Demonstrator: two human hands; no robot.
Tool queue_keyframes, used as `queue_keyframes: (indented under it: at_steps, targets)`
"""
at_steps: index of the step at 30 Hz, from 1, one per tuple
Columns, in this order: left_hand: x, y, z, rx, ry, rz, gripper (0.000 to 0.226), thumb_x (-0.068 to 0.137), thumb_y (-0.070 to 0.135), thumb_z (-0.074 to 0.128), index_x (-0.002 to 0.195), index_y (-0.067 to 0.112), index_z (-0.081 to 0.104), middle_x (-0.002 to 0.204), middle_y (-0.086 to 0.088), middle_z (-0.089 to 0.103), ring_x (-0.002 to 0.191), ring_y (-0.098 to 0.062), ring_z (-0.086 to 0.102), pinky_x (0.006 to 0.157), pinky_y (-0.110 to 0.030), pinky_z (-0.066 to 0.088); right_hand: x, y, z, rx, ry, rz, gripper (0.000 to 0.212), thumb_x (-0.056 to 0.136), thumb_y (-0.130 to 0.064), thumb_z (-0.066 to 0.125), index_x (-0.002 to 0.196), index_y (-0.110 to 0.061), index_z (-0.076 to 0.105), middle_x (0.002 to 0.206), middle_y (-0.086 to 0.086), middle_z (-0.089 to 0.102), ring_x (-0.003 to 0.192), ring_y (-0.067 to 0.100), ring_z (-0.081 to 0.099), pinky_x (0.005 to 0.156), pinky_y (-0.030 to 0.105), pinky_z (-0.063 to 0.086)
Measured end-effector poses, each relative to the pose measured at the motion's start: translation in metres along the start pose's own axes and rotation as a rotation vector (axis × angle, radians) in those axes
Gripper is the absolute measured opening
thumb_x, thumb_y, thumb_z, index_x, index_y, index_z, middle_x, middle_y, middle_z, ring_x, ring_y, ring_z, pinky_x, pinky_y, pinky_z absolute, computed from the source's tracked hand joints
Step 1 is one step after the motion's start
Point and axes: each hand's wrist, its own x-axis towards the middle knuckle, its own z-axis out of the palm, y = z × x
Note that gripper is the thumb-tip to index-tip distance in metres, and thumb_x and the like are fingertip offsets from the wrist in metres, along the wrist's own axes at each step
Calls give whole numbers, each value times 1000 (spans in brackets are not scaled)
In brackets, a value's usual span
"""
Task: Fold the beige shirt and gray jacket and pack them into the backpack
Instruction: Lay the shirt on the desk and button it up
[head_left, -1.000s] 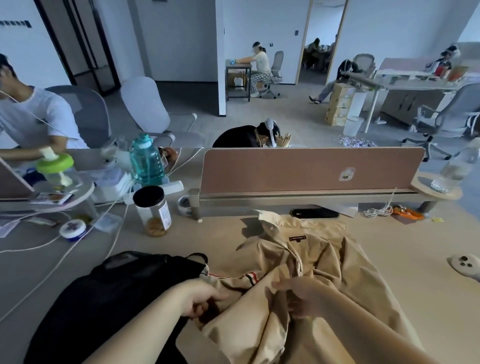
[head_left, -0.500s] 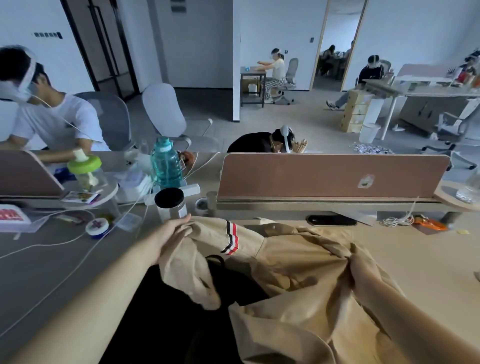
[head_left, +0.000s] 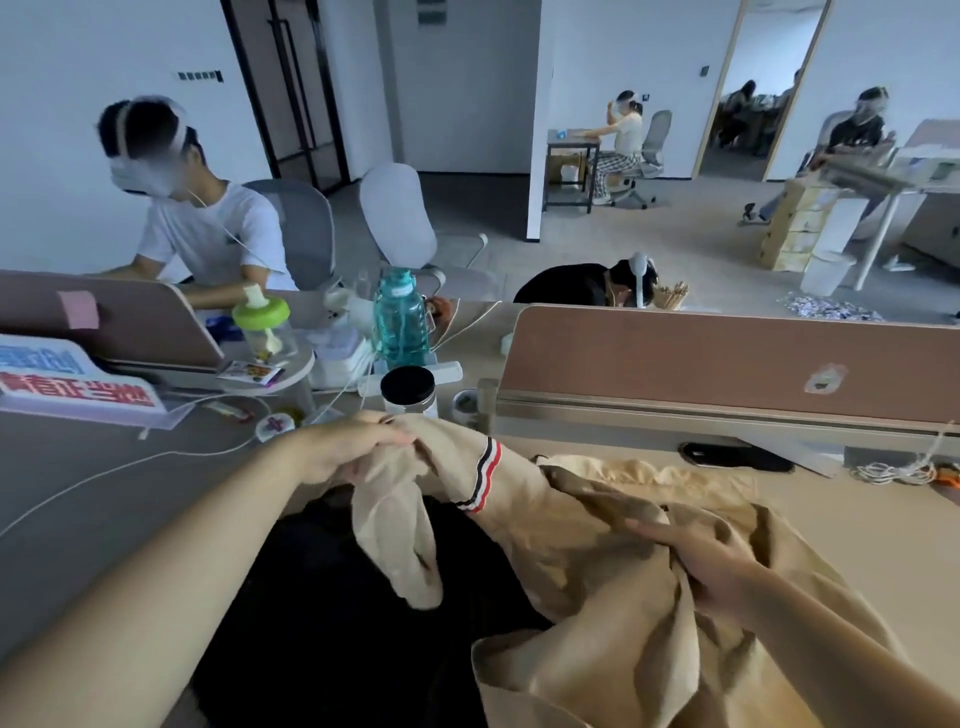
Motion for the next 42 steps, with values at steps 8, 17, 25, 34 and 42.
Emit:
queue_keyframes:
  at_steps: [8,17,25,34,42]
  targets:
    - [-26,-20,-57,474,-12,-124,50,69,3,75,113,20,57,113,-4,65,100,-20,62,86,-34,52,43,3,39,101,-90,56,33,87,-20,56,110,1,67,102,27,70,96,42,63,82,43,50]
    - [9,-95,-32,870,596,-469,76,85,18,59,148,17,16,154,-19,12,142,-39,16,114,-56,15,65,31,88,33,-203,146,48,72,-33,67,103,3,70,98,26,71,78,38,72,81,41,52]
    - [13,-103,89,557,9,-46,26,84,24,55,102,9,65,109,-11,67,104,-28,62,82,-29,47,51,59,105,-92,-143,143,73,60,-66,74,102,-6,72,93,16,74,88,32,71,79,37,57]
    - [-12,-127,181,326,-432,-186,31,89,30,42,117,23,54,105,-2,62,97,-21,62,72,-31,54,-2,128,60,-36,-77,212,91,47,-48,89,117,2,62,104,24,64,84,34,61,74,34,49]
    - [-53,-163,219,164,-252,-295,44,100,23,31,143,29,25,103,-8,53,79,-22,60,52,-23,50,-51,163,60,-105,7,219,36,82,-32,72,108,-9,66,93,12,73,71,21,68,51,26,49]
